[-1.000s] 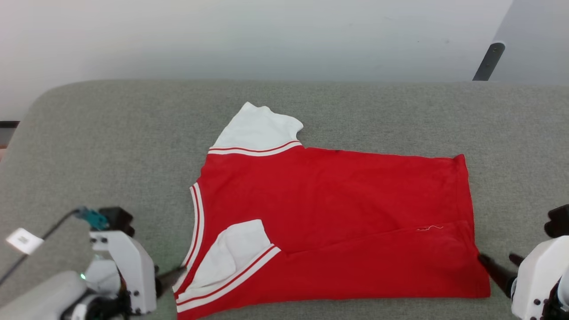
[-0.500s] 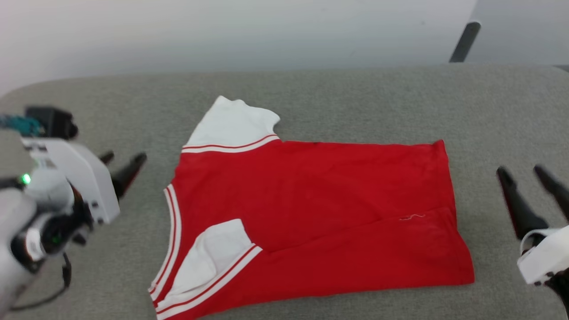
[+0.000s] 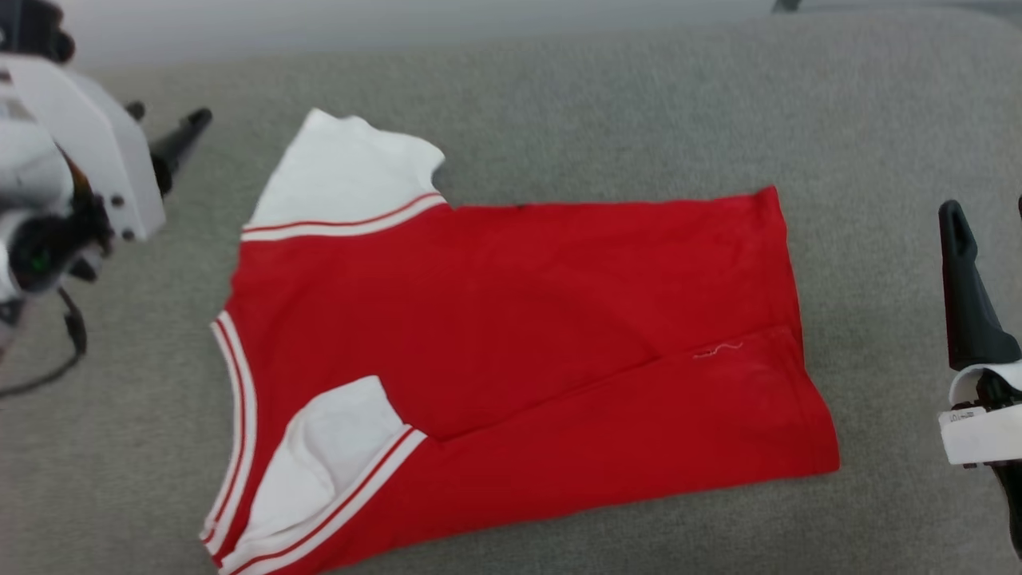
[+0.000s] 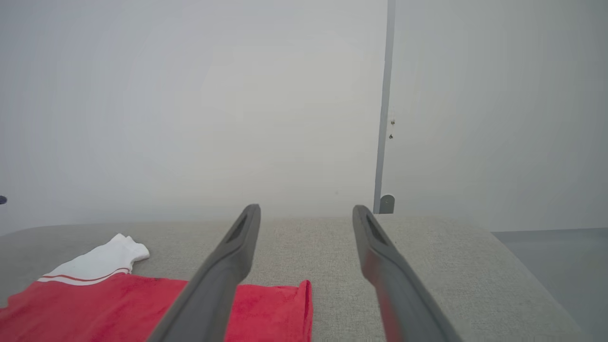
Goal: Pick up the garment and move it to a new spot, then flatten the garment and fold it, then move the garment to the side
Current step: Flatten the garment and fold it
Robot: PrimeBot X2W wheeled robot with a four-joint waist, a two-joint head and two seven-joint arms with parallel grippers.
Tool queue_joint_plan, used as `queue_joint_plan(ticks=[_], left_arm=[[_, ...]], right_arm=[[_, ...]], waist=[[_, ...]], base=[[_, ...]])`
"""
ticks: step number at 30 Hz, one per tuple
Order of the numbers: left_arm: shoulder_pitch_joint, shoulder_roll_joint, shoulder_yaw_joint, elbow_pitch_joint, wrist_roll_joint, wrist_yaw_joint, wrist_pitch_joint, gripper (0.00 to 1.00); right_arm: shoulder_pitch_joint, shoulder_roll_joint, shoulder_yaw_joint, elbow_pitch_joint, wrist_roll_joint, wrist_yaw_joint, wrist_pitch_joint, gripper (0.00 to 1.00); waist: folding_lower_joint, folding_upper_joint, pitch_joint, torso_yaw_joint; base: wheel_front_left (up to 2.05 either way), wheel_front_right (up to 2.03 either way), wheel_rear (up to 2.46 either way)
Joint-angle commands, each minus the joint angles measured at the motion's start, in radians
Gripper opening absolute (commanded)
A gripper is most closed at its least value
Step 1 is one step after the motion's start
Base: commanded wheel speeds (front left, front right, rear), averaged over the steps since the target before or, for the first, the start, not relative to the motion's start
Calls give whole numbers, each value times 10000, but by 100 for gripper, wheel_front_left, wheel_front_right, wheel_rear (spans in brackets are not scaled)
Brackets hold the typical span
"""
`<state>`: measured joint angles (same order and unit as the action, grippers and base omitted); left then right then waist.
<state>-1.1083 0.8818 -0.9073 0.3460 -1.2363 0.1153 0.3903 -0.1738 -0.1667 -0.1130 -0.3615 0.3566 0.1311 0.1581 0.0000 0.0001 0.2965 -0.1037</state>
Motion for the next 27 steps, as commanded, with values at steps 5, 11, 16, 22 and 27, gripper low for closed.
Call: queue_joint_plan(ticks=[5, 11, 16, 22, 27], left_arm=[[-1217, -377, -222, 1022, 362, -300, 902, 100], [-2117, -842, -368, 2155, 380, -563, 1757, 100], [-2589, -1226, -498, 2948, 460, -824, 2069, 100], [-2938, -1637, -670, 3769, 571, -1079, 2361, 100], [-3017, -1995, -810, 4452, 558, -1203, 2583, 100]], right_arm=[[-285, 98, 148, 146, 272, -7, -200, 100], [-461, 123, 283, 249, 360, -7, -405, 100], [-545, 184, 377, 353, 391, -7, -461, 100], [-642, 218, 482, 459, 418, -7, -465, 100], [-695, 296, 517, 518, 439, -7, -369, 100]], waist=[[0, -1, 1461, -650], [0, -1, 2132, -811], [0, -1, 2448, -876], [0, -1, 2665, -900], [0, -1, 2742, -929]], base=[[0, 0, 0], [0, 0, 0], [0, 0, 0], [0, 0, 0], [0, 0, 0]])
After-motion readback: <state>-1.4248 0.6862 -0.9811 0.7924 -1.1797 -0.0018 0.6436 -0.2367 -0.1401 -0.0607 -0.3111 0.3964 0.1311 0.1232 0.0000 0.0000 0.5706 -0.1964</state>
